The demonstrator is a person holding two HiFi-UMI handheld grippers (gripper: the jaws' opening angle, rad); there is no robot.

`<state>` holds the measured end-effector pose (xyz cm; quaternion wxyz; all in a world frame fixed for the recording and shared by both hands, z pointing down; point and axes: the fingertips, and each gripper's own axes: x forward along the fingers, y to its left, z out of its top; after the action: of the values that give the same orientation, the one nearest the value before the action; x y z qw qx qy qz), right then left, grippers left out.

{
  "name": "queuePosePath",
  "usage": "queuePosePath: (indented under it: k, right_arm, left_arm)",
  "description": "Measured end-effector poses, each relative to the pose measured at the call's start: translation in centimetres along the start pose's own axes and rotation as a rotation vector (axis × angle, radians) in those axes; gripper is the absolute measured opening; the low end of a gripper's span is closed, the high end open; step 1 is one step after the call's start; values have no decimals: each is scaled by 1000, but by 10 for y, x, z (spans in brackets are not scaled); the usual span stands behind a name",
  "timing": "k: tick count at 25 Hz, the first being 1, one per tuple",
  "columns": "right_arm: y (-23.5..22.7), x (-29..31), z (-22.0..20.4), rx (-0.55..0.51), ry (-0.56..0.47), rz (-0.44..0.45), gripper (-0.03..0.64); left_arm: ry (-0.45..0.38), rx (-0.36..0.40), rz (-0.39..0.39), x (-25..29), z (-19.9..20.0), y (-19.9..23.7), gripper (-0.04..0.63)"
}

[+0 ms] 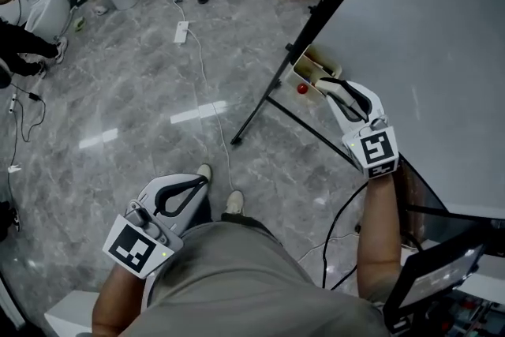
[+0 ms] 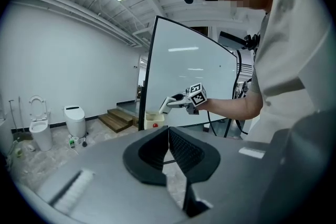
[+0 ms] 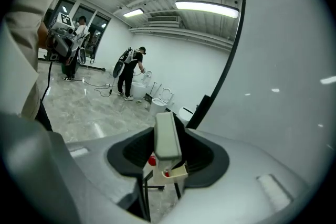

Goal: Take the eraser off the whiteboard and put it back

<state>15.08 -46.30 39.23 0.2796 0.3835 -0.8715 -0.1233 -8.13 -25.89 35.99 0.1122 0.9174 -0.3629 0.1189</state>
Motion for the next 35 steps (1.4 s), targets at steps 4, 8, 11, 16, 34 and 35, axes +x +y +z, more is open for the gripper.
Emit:
queuePosePath:
  k: [4, 8, 11, 16, 34, 35]
  right_arm:
    - [18, -18, 32, -12, -28, -8, 167]
    - [51, -37, 59, -32, -53, -15, 167]
    - [76, -51, 79, -52, -48, -30, 167]
    - [120, -72, 120, -28, -62, -70, 166]
    - [251, -151, 208, -18, -11, -196, 164]
    - [251, -154, 206, -16, -5, -201, 164]
  left_arm:
    - [-6, 6, 6, -20, -2, -5, 11]
    - [-29, 25, -5, -42, -12, -5, 11]
    - [-51, 38, -32, -63, -14, -2, 11]
    - [-62, 44, -87, -105, -18, 9, 11]
    - [-78, 107, -227, -190, -49, 16, 9]
    - [-80, 98, -235, -190, -49, 14, 9]
